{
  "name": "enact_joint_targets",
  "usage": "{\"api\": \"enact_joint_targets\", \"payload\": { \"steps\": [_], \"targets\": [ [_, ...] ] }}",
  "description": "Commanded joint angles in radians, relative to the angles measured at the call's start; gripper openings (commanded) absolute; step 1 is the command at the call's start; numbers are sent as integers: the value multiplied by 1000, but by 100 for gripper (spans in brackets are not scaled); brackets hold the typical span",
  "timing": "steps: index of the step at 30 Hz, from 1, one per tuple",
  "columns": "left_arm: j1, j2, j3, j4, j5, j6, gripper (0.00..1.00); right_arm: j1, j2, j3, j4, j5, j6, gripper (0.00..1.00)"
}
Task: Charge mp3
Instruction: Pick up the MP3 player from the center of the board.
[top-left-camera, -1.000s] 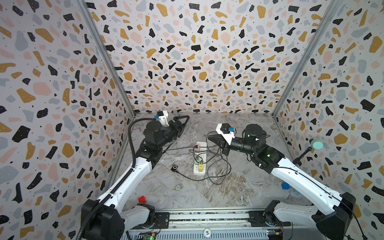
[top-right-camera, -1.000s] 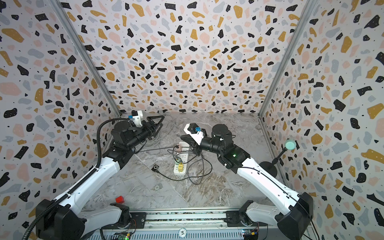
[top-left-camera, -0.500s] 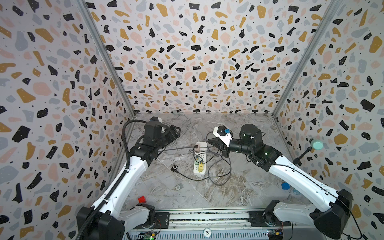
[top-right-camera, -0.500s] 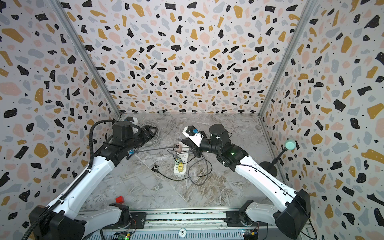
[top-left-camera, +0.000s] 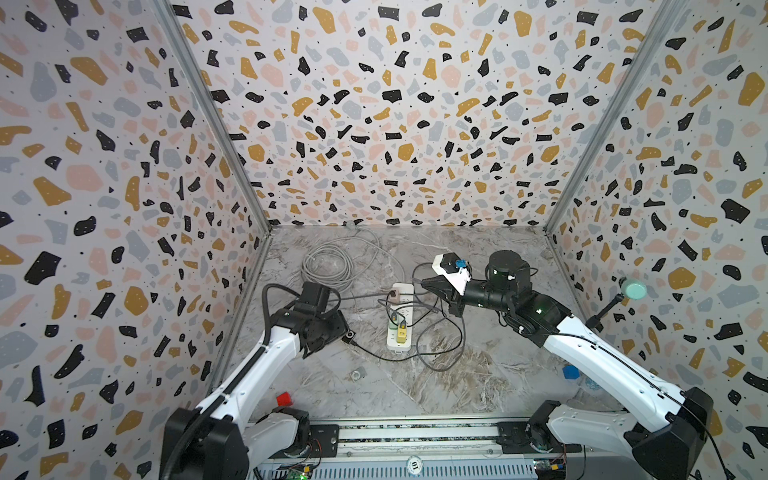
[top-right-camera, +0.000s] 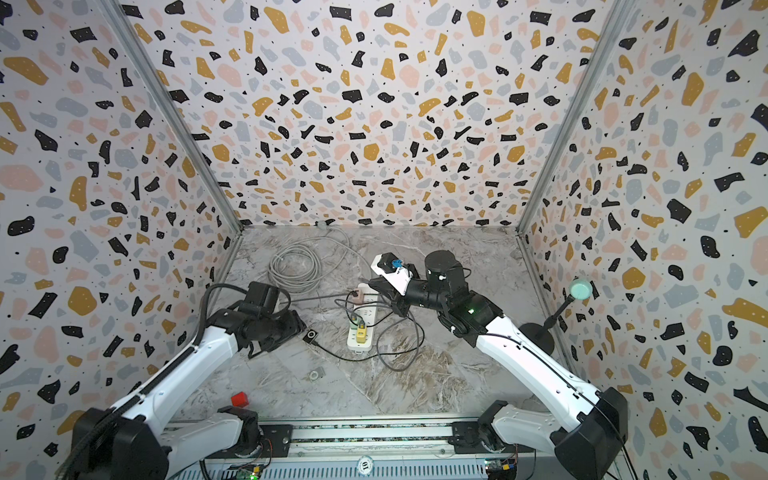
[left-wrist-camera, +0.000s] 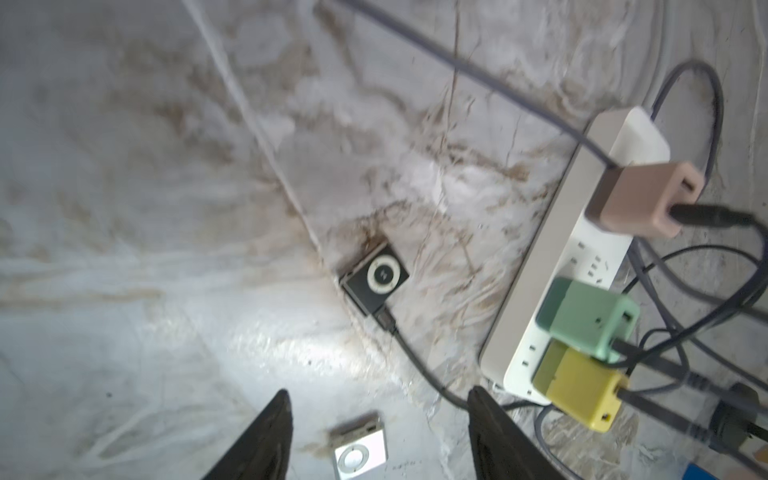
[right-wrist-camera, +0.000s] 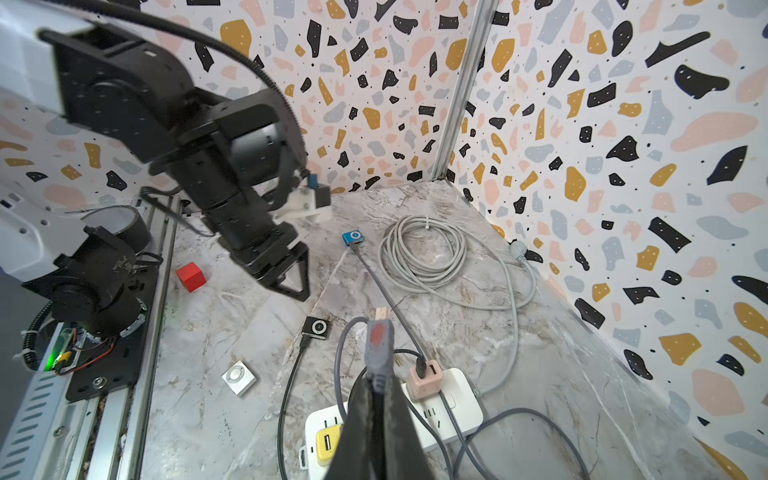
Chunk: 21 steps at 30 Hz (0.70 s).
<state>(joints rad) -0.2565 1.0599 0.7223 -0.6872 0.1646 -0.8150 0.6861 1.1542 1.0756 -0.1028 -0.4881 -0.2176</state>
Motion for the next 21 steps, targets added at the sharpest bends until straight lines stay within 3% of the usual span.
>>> {"api": "enact_joint_targets", "payload": {
  "steps": [1,5,9,14,17,21],
  "targets": [
    [-43,-139,-82,39,102,-265,67,-8,-25,-19,12,-22,9,0],
    [-168,-275,-243,213,94,-640,67,-12,-18,-40,25,-41,1,0],
    [-321,-366,-386,440,-40,-1085,66,-17,-13,-46,8,-61,-23,0],
    [-384,-359,-345,308,-129,-1231,65,-17,-13,-39,-38,-68,-60,0],
    [-402,-350,-349,317,-134,-1309,65,-17,-9,-39,-52,-72,-71,0],
    [-428,-275,-303,205,-104,-1370,66,-17,-2,-37,-66,-72,-78,0]
  ]
}}
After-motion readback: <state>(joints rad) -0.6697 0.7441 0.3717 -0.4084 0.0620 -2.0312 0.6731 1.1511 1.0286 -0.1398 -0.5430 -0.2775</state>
